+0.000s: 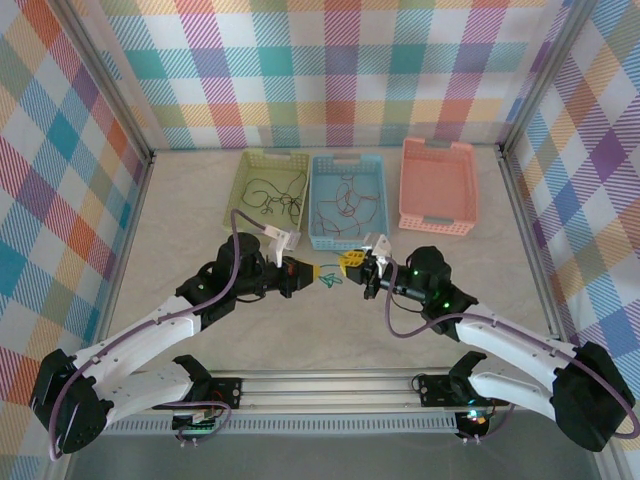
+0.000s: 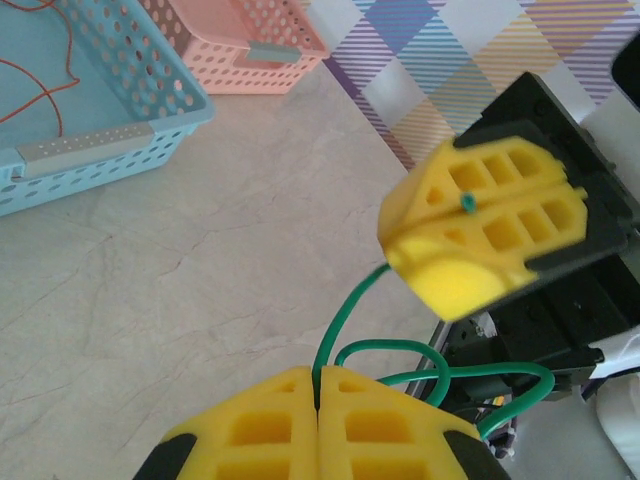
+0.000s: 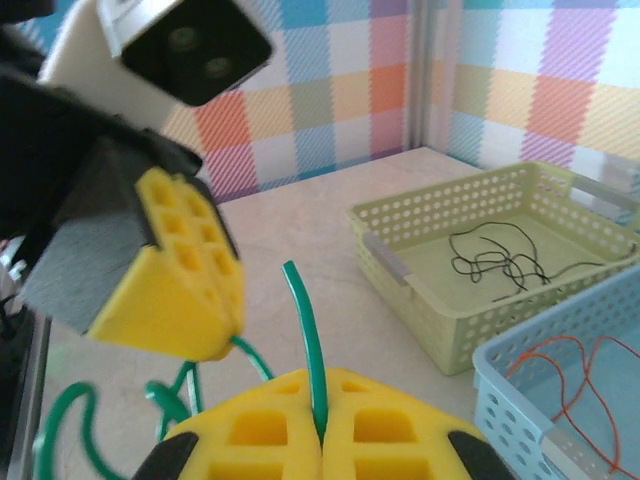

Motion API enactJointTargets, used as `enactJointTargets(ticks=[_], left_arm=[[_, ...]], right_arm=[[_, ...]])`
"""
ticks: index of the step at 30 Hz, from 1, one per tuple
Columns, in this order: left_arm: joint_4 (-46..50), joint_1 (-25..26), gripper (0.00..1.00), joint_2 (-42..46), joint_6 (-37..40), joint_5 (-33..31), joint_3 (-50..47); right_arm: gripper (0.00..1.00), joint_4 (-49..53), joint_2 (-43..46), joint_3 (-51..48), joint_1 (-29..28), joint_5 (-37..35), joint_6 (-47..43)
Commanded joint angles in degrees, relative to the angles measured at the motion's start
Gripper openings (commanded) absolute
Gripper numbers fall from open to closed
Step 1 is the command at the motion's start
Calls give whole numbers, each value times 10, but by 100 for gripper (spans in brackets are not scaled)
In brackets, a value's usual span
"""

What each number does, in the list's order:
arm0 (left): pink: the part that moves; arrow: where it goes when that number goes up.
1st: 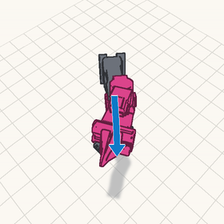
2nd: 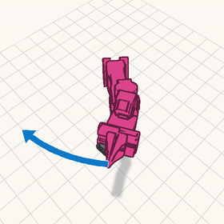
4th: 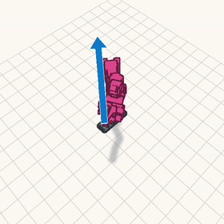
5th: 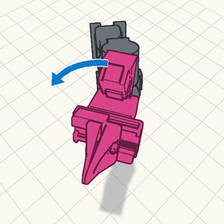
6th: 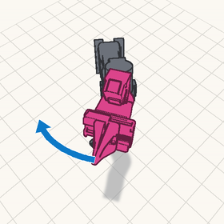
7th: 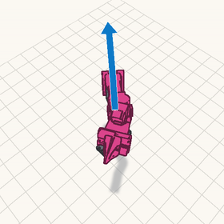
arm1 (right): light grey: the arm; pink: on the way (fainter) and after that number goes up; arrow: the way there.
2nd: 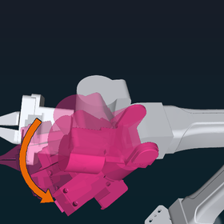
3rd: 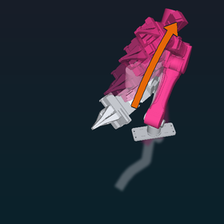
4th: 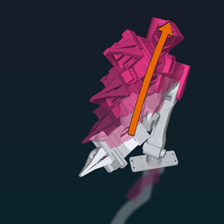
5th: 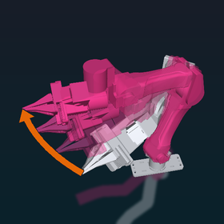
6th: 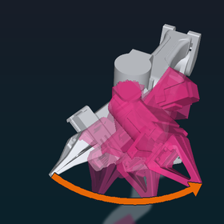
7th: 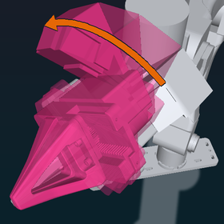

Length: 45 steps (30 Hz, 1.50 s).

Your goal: Untangle the cables

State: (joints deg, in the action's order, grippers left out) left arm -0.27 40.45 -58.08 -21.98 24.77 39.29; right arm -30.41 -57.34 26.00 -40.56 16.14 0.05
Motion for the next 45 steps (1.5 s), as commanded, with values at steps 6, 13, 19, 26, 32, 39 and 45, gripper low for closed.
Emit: enactJointTargets(ticks=[6,13,19,26,32,39,45], left_arm=[[-7,2,0,25,8,-6,3],[-11,2,0,19,6,-1,3],[-19,2,0,27,0,-3,-2],[-14,2,0,46,-11,-14,-6],[4,2,0,97,-54,4,-15],[140,2,0,189,-42,-139,-8],[212,2,0,176,-40,-284,-1]], right_arm=[[0,-76,5,-29,38,-136,186],[0,-99,-20,-23,62,-101,269],[0,-89,-15,-24,62,-91,192],[0,-38,19,-36,64,-231,176],[0,-20,29,-51,67,-347,170],[0,-15,58,-62,68,-370,165],[0,-18,71,-60,69,-272,167]])
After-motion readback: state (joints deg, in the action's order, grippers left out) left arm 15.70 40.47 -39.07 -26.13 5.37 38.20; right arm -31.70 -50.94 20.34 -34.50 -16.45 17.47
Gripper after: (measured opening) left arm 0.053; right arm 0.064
